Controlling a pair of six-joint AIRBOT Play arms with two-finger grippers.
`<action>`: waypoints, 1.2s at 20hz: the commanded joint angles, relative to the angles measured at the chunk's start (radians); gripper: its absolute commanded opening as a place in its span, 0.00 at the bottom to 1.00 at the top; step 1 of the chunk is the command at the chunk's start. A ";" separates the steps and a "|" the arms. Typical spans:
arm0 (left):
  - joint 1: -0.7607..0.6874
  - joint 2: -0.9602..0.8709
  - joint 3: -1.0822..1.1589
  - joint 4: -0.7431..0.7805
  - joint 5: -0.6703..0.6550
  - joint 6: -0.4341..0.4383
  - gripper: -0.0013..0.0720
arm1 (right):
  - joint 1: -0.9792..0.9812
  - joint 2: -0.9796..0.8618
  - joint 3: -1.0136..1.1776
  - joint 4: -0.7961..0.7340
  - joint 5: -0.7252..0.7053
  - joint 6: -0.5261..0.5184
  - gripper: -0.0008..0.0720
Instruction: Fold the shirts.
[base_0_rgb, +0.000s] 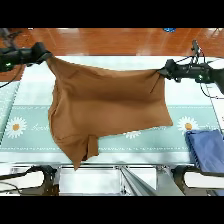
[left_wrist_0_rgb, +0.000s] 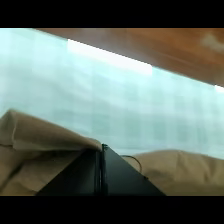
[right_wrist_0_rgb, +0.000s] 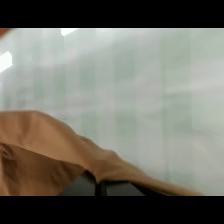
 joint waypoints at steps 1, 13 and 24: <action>-0.035 -0.164 0.133 -0.006 -0.008 -0.064 0.37 | -0.039 -0.184 0.155 0.182 -0.034 0.058 0.23; 0.391 0.190 -0.401 0.309 -0.603 -0.089 0.71 | -0.369 0.189 -0.159 -0.582 0.323 0.257 0.57; 0.530 0.324 -0.905 0.259 -0.554 -0.086 0.71 | -0.364 0.518 -0.544 -0.261 0.240 0.050 0.57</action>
